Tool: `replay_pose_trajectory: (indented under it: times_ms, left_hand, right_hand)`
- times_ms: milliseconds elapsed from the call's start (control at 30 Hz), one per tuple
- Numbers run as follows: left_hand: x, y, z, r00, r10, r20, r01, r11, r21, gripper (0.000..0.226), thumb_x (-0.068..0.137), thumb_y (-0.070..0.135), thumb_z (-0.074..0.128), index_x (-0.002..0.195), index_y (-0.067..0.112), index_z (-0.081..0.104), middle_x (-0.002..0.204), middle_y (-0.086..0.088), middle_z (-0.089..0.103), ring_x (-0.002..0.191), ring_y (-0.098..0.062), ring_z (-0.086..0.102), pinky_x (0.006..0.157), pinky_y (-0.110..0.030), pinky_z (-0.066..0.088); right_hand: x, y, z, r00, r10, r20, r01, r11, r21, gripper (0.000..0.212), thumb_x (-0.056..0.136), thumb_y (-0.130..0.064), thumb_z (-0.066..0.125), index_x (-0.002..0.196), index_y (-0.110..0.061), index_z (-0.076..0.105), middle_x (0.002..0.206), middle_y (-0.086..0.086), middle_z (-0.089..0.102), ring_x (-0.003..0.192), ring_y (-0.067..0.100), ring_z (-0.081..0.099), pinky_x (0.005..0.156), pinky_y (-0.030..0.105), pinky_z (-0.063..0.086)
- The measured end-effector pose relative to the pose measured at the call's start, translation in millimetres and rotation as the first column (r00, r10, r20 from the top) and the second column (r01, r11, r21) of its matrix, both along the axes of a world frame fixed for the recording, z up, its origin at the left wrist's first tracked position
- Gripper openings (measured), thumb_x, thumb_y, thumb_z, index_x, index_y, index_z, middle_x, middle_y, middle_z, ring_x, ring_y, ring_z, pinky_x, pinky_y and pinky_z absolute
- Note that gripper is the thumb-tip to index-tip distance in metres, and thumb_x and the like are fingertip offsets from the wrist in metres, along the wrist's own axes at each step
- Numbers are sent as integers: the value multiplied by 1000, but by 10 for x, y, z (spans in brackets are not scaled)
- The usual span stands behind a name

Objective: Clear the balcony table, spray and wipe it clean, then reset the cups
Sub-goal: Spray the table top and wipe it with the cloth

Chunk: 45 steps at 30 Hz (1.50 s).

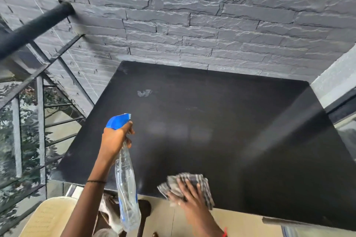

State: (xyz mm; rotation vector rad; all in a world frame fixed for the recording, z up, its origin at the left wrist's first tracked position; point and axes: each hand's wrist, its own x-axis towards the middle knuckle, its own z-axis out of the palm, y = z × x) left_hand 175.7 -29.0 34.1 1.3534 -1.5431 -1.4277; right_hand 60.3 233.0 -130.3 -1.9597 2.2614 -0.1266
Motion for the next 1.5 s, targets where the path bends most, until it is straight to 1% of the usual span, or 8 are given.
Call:
replay_pose_trajectory:
  times_ms: [200, 333, 700, 900, 1067, 1300, 1433, 1500]
  left_hand:
    - [200, -328, -8, 999, 1, -51, -1, 1000, 4, 10, 88, 15, 59, 79, 10, 56, 65, -4, 60, 32, -19, 42, 46, -25, 35]
    - [289, -458, -28, 999, -6, -35, 6, 1000, 5, 14, 86, 14, 58, 74, 9, 55, 58, 2, 59, 32, -18, 42, 45, -23, 35]
    - [194, -709, -36, 998, -43, -35, 43, 999, 4, 18, 86, 14, 57, 68, 11, 55, 59, 4, 60, 31, -18, 43, 48, -27, 35]
    - [-2, -875, 7, 997, -66, -48, 66, 998, 3, 23, 84, 20, 59, 62, 17, 55, 63, -3, 60, 32, -19, 45, 47, -27, 35]
    - [-106, -1045, 11, 997, -78, -21, 77, 996, -36, 18, 87, 15, 57, 69, 11, 56, 60, 3, 60, 32, -19, 45, 45, -25, 35]
    - [-294, -1352, -29, 997, -75, 20, 76, 997, -33, 13, 87, 14, 57, 74, 9, 56, 61, 2, 59, 32, -21, 45, 47, -26, 33]
    - [-477, -1523, -27, 998, -59, 21, 59, 998, -21, 11, 88, 15, 57, 80, 8, 58, 67, -3, 61, 32, -18, 45, 42, -22, 35]
    - [-583, -1608, -35, 998, -61, 19, 61, 998, -20, 12, 89, 15, 57, 82, 5, 58, 69, -4, 61, 31, -16, 45, 38, -18, 34]
  right_hand:
    - [-750, 139, -19, 968, -229, -100, 225, 973, -54, 98, 60, -4, 41, 142, -52, 17, 159, -6, 0, 142, 25, 21, 111, 35, 11]
    - [-725, -657, 217, 917, -394, -71, 399, 911, 102, 75, 60, -7, 37, 125, -40, 56, 144, 2, 44, 120, 31, 56, 93, 57, 44]
    - [521, -666, -87, 999, 24, -47, -25, 999, -20, 55, 73, -28, 45, 125, -45, 49, 150, 1, 32, 133, 26, 37, 107, 50, 22]
    - [-508, -261, -85, 980, -192, -58, 191, 981, -21, 80, 72, -22, 38, 142, -52, 16, 158, -4, 12, 143, 24, 20, 109, 42, 12]
    - [-1629, -1120, 32, 865, -502, 6, 492, 850, 191, 86, 72, 5, 40, 143, -42, 29, 157, 3, 18, 140, 35, 28, 113, 53, 22]
    - [-1297, -2390, 282, 955, -291, 50, 275, 940, 203, 69, 82, -4, 35, 142, -38, 35, 159, 6, 10, 144, 36, 12, 113, 58, 10]
    - [-949, -1997, 168, 993, -116, 35, 111, 986, 120, 78, 53, -9, 54, 124, -41, 57, 142, 5, 49, 125, 30, 51, 99, 52, 41]
    - [-1049, -1677, 74, 997, -67, 33, 59, 978, 201, 81, 51, -13, 57, 125, -45, 51, 141, 2, 50, 125, 25, 52, 108, 46, 28]
